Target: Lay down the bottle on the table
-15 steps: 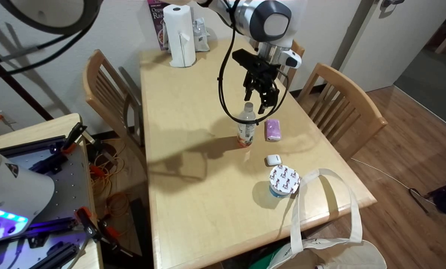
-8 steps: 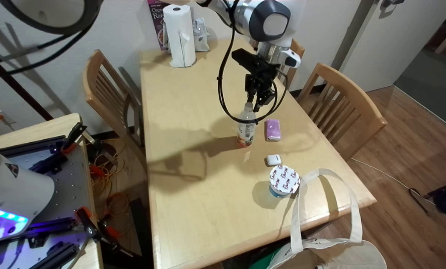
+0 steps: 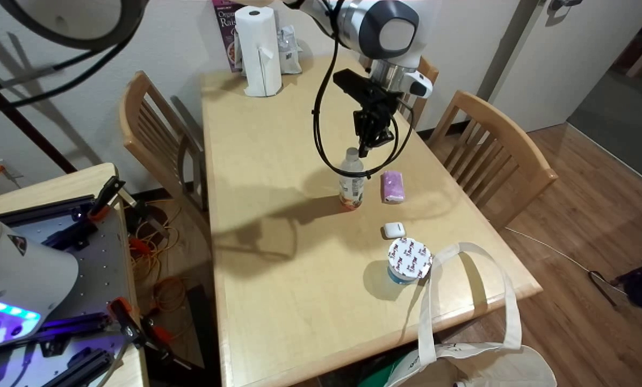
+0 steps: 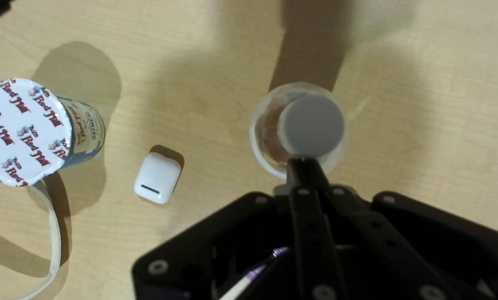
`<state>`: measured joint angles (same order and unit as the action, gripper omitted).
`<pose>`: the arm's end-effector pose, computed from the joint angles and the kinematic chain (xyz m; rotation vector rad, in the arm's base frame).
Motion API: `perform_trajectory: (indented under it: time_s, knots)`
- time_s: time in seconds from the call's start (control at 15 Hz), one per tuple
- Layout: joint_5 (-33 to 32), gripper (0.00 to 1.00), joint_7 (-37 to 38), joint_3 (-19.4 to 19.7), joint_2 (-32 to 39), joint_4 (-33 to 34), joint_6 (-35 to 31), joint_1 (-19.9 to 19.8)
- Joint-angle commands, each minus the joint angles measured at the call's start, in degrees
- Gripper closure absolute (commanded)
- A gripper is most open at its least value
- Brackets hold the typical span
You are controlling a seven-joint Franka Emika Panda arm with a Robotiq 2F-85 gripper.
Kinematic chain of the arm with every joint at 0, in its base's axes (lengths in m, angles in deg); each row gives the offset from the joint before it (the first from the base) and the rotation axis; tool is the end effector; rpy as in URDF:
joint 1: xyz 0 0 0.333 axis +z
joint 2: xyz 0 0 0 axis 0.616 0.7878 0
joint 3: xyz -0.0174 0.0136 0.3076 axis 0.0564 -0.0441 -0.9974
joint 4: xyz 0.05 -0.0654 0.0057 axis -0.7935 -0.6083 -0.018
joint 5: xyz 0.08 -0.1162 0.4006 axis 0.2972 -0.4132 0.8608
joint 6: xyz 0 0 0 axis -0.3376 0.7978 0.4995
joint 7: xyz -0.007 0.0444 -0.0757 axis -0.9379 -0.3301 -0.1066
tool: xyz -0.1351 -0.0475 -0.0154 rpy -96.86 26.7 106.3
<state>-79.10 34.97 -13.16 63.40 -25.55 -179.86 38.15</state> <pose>0.7557 -0.0165 0.1245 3.0518 -0.0515 -0.4280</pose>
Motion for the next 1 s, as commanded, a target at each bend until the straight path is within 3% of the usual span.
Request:
perform_trajectory:
  time_s: [0.0,0.67,0.73,0.93]
  knots:
    - [1.3,0.67,0.39,-0.46,0.23,1.53,1.9,-0.71]
    - [0.94,0.04,-1.14,-0.85,-2.47,-1.47,-0.43,-0.54]
    - [0.87,0.0,-1.37,-0.87,-2.31,-1.56,-0.49,-0.55]
    - [0.9,0.0,-2.11,-1.11,-1.84,-1.89,-0.36,-0.58]
